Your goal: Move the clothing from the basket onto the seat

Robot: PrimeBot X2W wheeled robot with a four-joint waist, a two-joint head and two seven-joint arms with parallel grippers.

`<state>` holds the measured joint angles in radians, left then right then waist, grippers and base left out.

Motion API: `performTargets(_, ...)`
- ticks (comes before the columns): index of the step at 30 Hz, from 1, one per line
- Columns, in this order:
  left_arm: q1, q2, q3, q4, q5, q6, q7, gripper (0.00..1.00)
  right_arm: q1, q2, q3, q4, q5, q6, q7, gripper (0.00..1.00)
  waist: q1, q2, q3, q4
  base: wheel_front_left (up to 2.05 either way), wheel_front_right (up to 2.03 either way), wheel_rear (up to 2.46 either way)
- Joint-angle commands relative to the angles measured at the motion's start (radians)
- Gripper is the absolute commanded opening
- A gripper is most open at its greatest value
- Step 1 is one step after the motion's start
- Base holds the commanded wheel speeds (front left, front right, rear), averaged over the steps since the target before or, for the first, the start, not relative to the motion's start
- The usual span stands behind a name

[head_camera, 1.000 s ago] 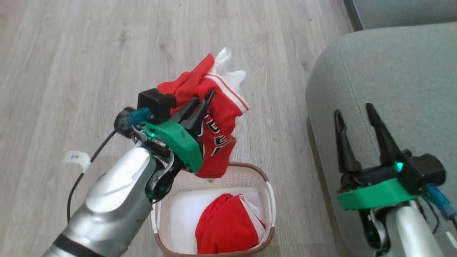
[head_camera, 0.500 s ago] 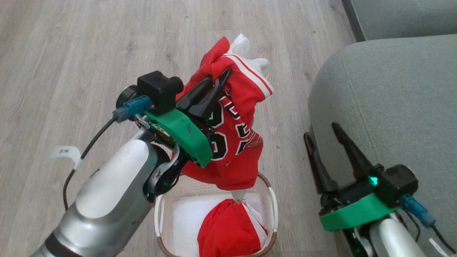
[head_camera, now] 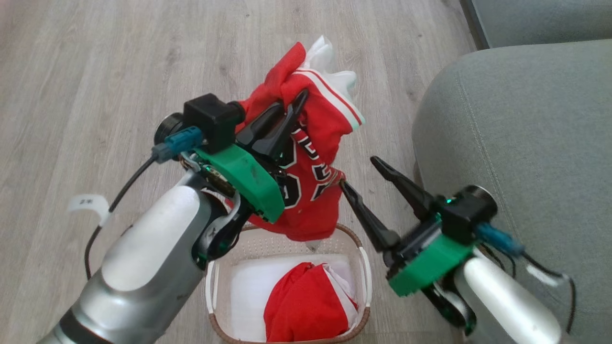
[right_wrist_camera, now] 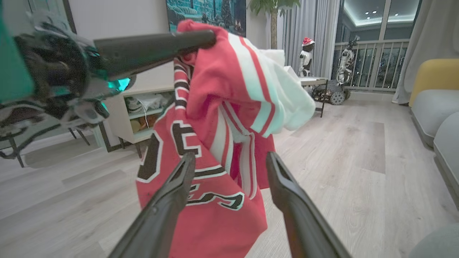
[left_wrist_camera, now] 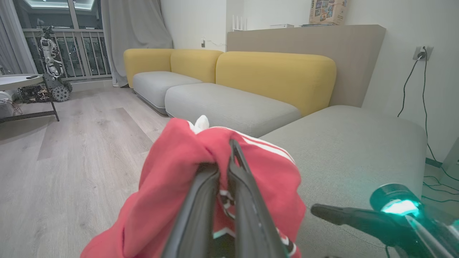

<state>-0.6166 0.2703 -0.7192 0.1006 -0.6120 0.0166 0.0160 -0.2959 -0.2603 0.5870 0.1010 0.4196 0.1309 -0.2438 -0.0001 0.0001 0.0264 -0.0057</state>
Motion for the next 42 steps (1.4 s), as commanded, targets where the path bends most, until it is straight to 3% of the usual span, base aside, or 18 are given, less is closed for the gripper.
performTargets(1,-0.081,0.01,0.036,-0.027,-0.009,-0.006,-0.005,0.0,-0.051,-0.002,0.035,0.0,0.032,0.0,0.015,1.0,0.0001,-0.0001,-0.002,0.004,0.0,0.0,0.0)
performTargets(12,-0.081,-0.032,-0.008,-0.017,-0.021,-0.024,0.002,0.0,-0.222,-0.013,0.23,0.176,0.234,0.0,0.084,1.0,0.0001,-0.0001,-0.017,0.051,0.0,0.0,0.0)
performTargets(21,-0.081,-0.051,-0.032,0.0,-0.026,-0.031,0.005,0.0,-0.326,0.008,0.346,0.304,0.294,0.0,0.025,1.0,0.0001,-0.0001,-0.026,0.085,0.0,0.0,0.0)
performTargets(22,-0.08,-0.05,-0.032,0.001,-0.027,-0.029,0.005,0.0,-0.33,0.012,0.345,0.321,0.298,0.0,0.018,0.94,0.0001,-0.0001,-0.026,0.087,0.0,0.0,0.0)
performTargets(24,-0.075,-0.048,-0.032,0.004,-0.028,-0.025,0.004,0.0,-0.333,0.02,0.34,0.347,0.305,0.0,0.006,0.0,0.0001,-0.0001,-0.027,0.089,0.0,0.0,0.0)
performTargets(32,-0.062,-0.036,-0.024,0.005,-0.035,-0.013,-0.004,0.0,-0.306,0.025,0.259,0.365,0.272,0.0,-0.017,0.0,0.0001,-0.0001,-0.025,0.079,0.0,0.0,0.0)
performTargets(42,-0.026,-0.019,-0.021,0.006,-0.04,0.009,-0.015,0.0,-0.177,-0.002,0.054,0.207,0.164,0.0,-0.018,0.0,0.0001,-0.0001,-0.03,0.053,0.0,0.0,0.0)
